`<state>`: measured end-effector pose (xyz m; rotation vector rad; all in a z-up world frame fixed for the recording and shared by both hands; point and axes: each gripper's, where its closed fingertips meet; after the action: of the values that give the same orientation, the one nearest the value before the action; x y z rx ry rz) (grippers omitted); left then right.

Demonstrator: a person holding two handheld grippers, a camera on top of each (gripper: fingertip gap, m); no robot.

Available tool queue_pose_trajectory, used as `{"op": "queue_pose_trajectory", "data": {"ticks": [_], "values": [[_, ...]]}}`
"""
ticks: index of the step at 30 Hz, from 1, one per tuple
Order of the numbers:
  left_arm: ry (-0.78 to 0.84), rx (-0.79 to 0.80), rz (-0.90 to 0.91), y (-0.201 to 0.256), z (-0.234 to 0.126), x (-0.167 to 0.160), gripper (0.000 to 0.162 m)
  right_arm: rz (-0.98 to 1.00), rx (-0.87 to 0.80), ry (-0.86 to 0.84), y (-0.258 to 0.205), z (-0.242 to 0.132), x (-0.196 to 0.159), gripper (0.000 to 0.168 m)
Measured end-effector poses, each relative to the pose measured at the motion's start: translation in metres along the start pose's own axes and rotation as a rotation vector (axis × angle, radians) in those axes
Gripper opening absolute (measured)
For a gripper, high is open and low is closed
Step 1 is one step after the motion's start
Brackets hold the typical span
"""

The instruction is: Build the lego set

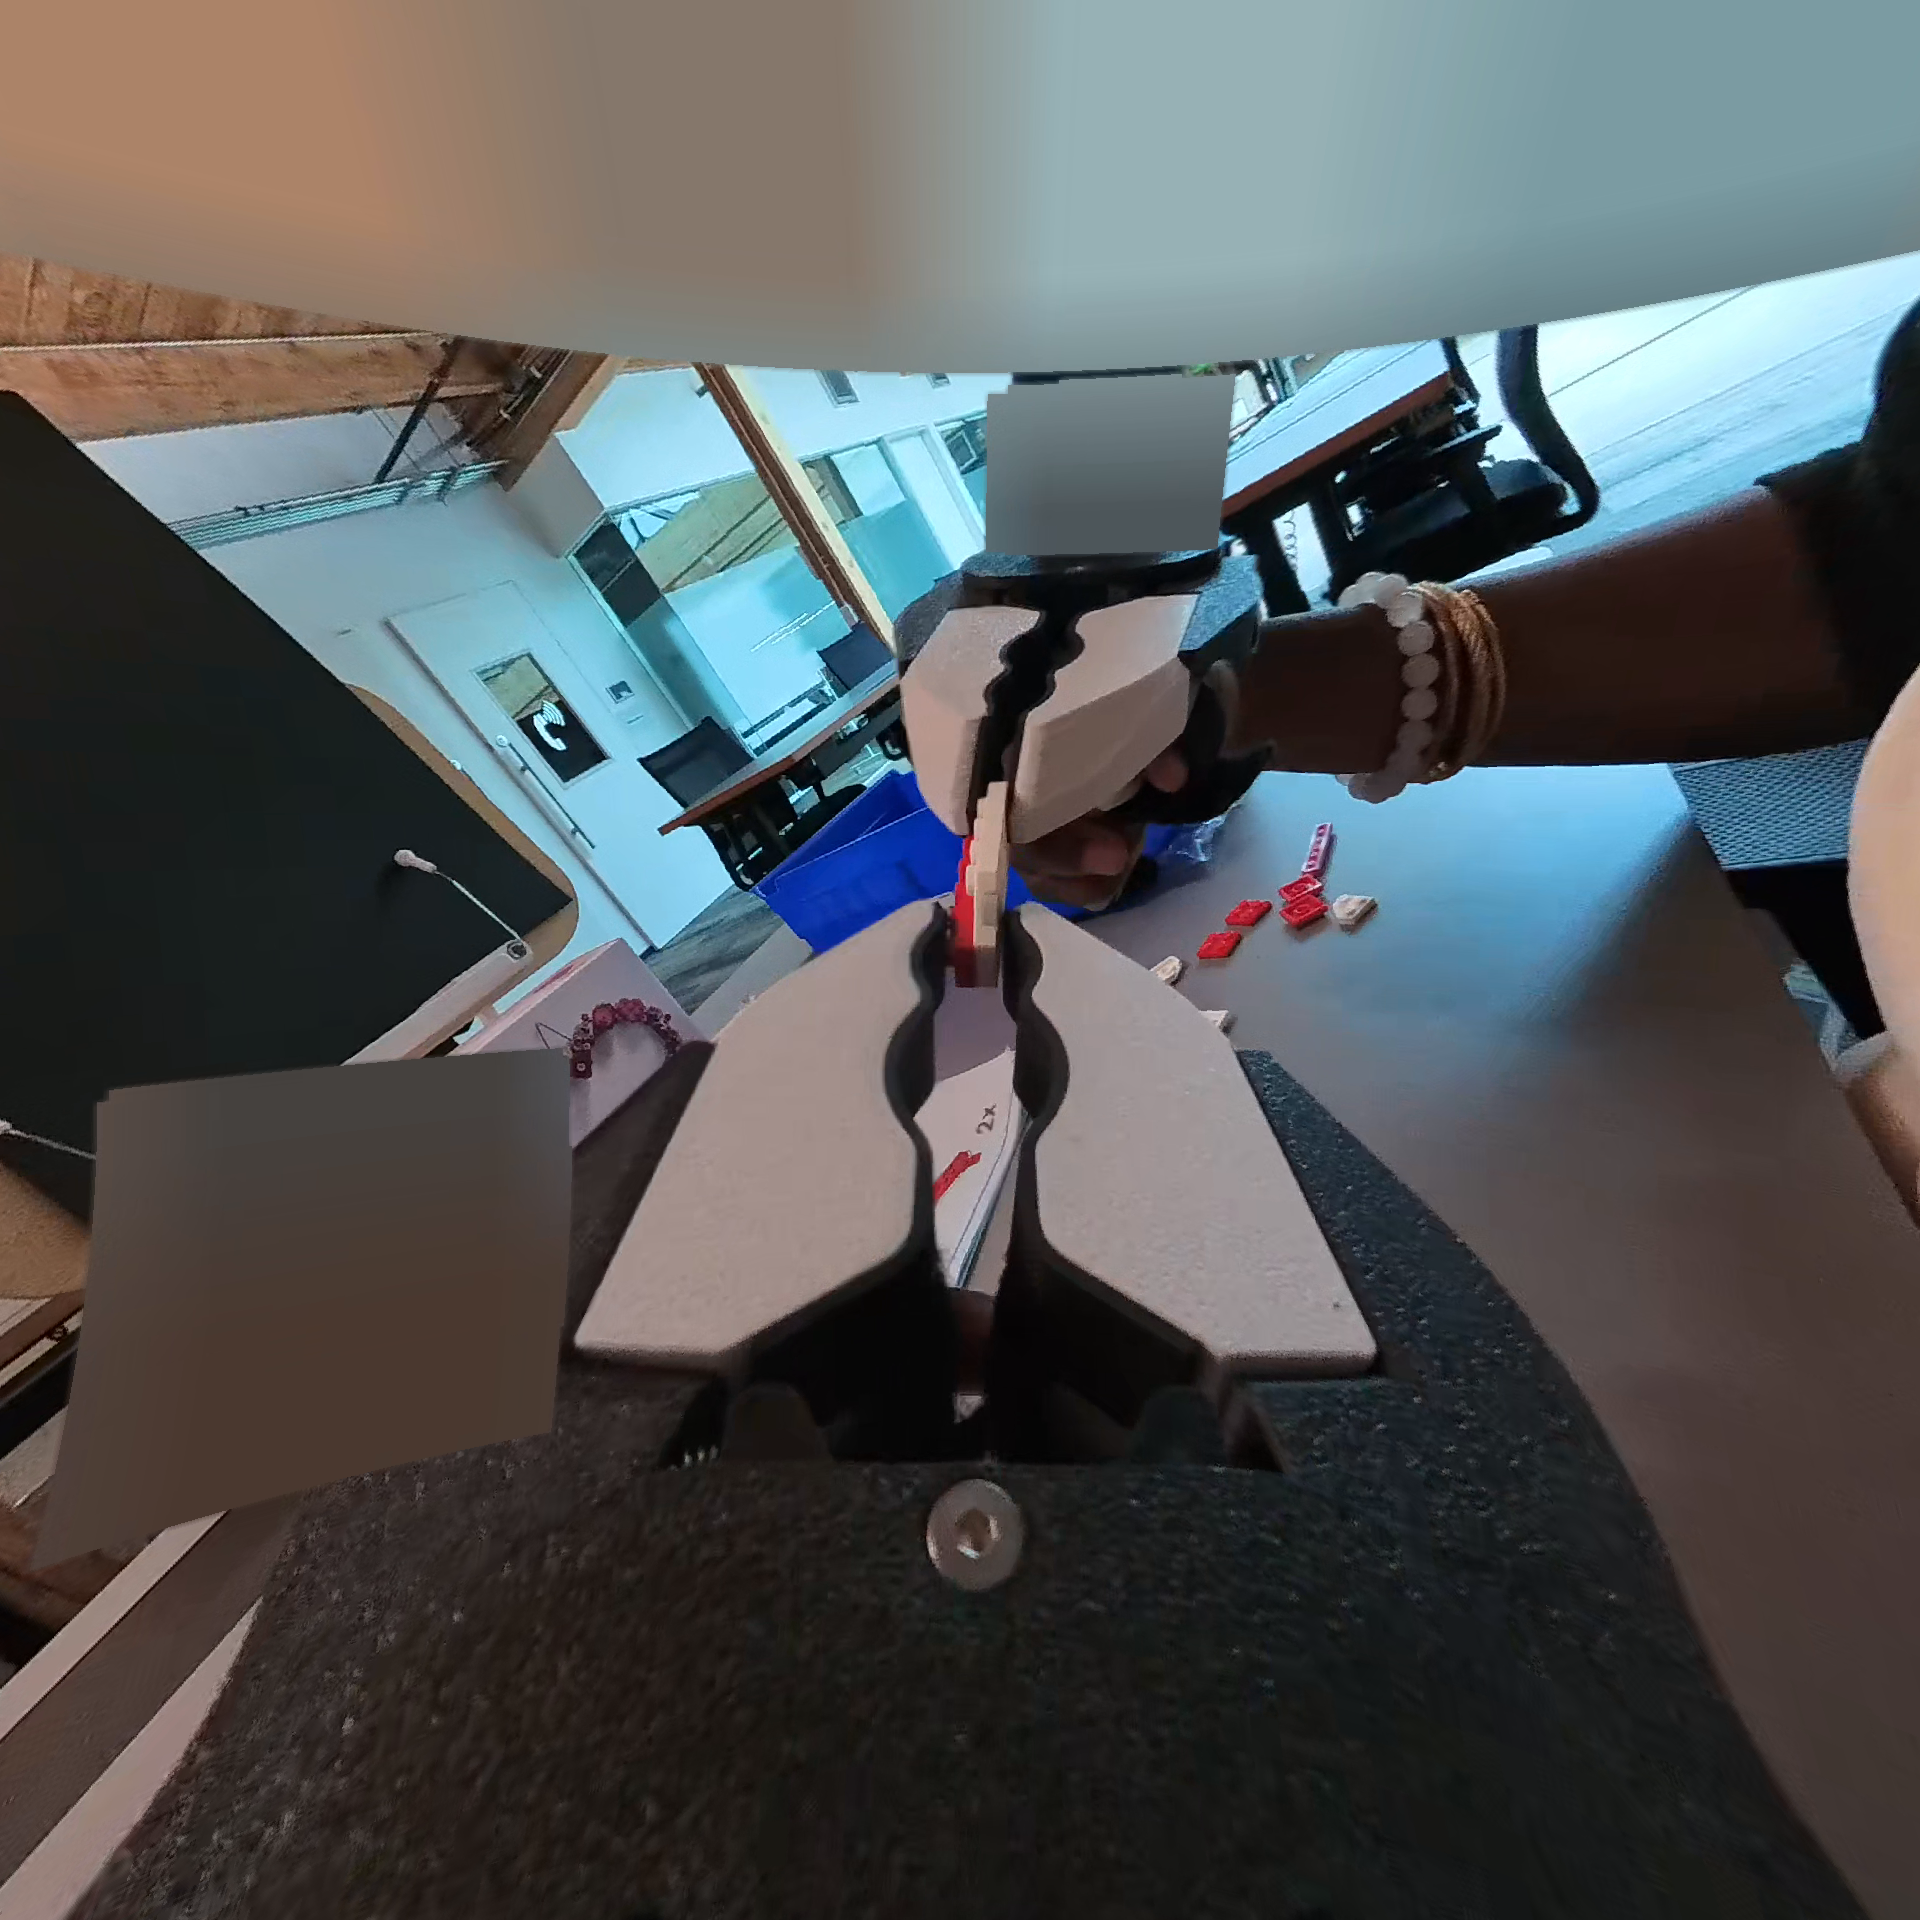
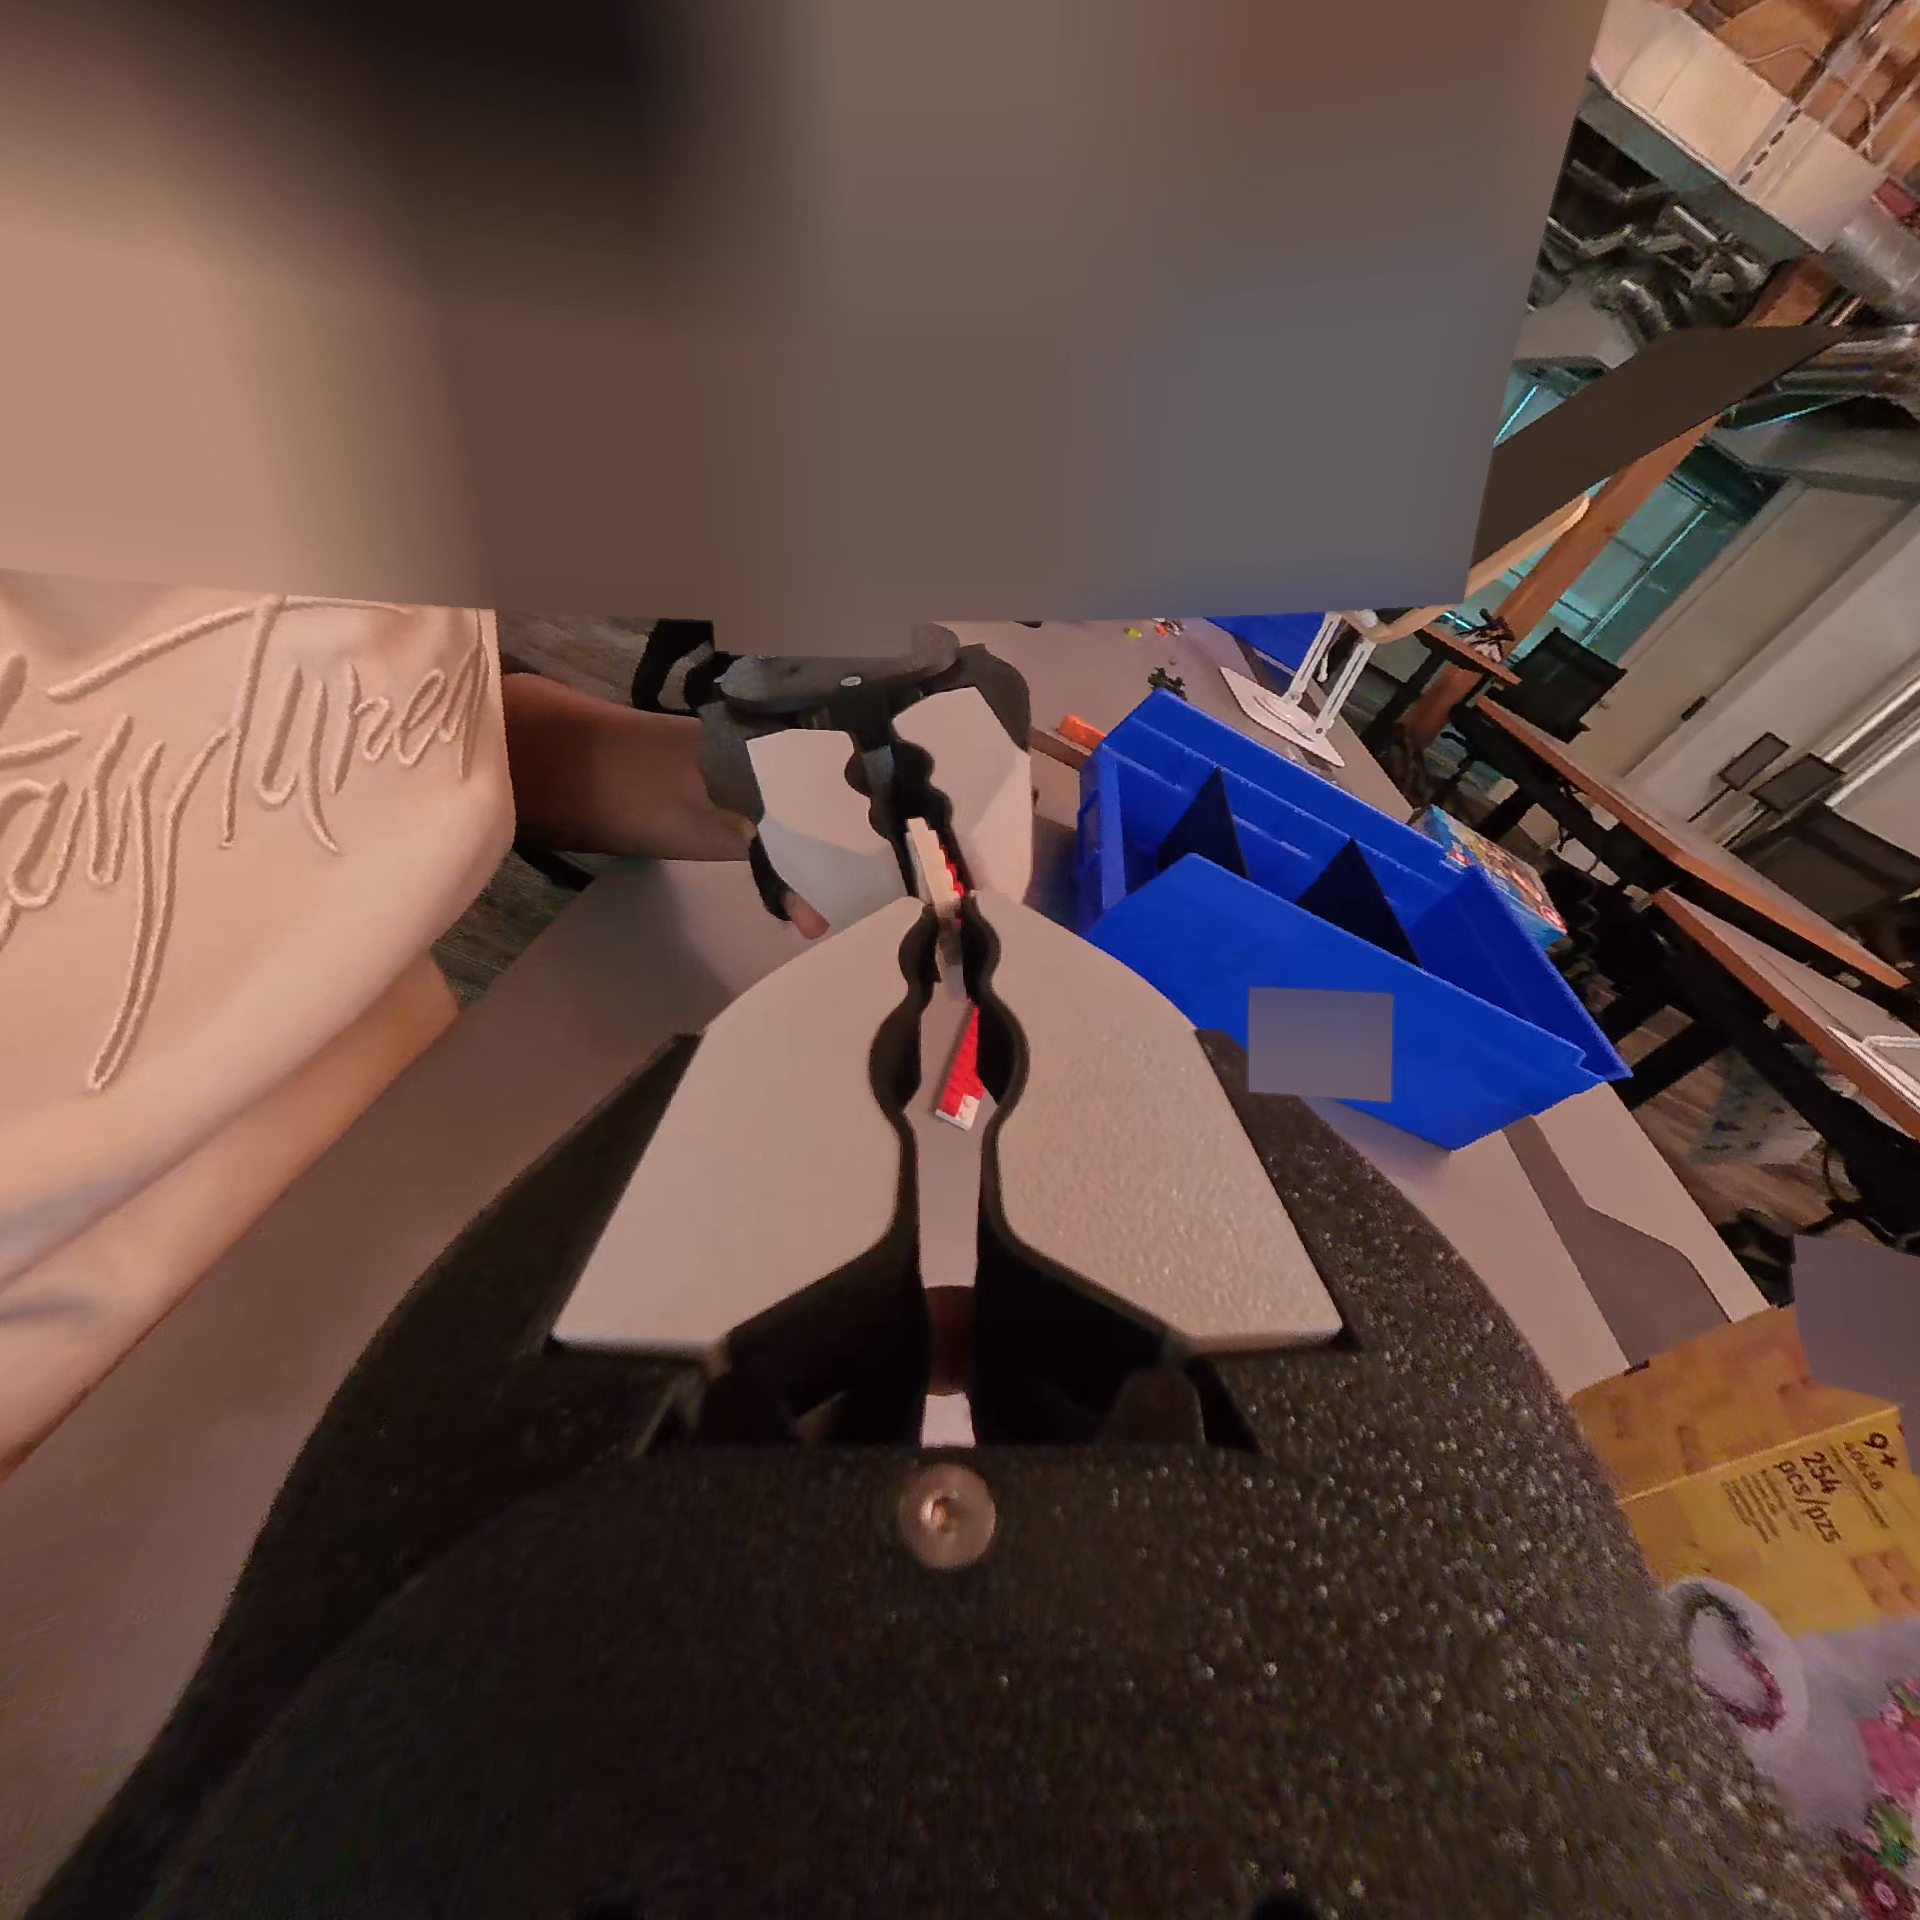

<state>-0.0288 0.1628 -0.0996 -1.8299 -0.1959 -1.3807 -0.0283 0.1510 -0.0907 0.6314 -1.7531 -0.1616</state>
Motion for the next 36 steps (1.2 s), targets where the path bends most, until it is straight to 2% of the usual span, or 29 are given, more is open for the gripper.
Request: {"op": "queue_pose_trajectory", "data": {"ticks": [3,5,6,10,14,16,24,29,31,33,36], "values": [[-0.023,0.010,0.027,-0.001,-0.001,-0.003,0.008,0.017,0.008,-0.016,0.001,0.002,-0.001,0.006],[-0.080,0.147,0.086,-0.022,-0.007,-0.009,0.008,0.077,-0.017,-0.048,0.011,-0.001,-0.005,0.024],[-0.106,0.239,0.124,-0.036,-0.013,-0.012,0.008,0.151,-0.033,-0.085,0.019,-0.004,-0.013,0.025],[-0.197,0.403,0.213,-0.063,-0.029,-0.027,0.008,0.493,-0.026,-0.437,0.021,-0.002,-0.093,0.026],[-0.198,0.400,0.209,-0.062,-0.027,-0.030,0.008,0.561,-0.005,-0.705,-0.001,0.010,-0.161,0.030],[-0.209,0.409,0.255,-0.060,-0.027,-0.030,0.008,0.569,-0.025,-0.741,0.005,0.011,-0.176,0.029],[-0.247,0.395,0.287,-0.057,-0.023,-0.036,0.008,0.556,0.072,-0.752,0.007,0.022,-0.185,0.016],[-0.240,0.344,0.288,-0.050,-0.021,-0.037,0.008,0.237,0.457,-0.642,-0.043,0.023,-0.157,0.016],[-0.252,0.340,0.299,-0.050,-0.019,-0.039,0.008,0.181,0.454,-0.679,-0.038,0.024,-0.157,0.030],[-0.266,0.338,0.303,-0.050,-0.019,-0.042,0.008,0.174,0.405,-0.696,-0.028,0.020,-0.155,0.035],[-0.272,0.326,0.298,-0.048,-0.019,-0.044,0.008,0.292,0.254,-0.659,-0.018,0.017,-0.144,0.046]]}}
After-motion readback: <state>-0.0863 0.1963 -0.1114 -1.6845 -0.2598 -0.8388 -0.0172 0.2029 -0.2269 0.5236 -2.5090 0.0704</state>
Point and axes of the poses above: each gripper's, where its closed fingertips meet, z out along the fingers, x out of its top, y = z × x across the jaws, and after that the axes turned 13 degrees about -y, right-handed
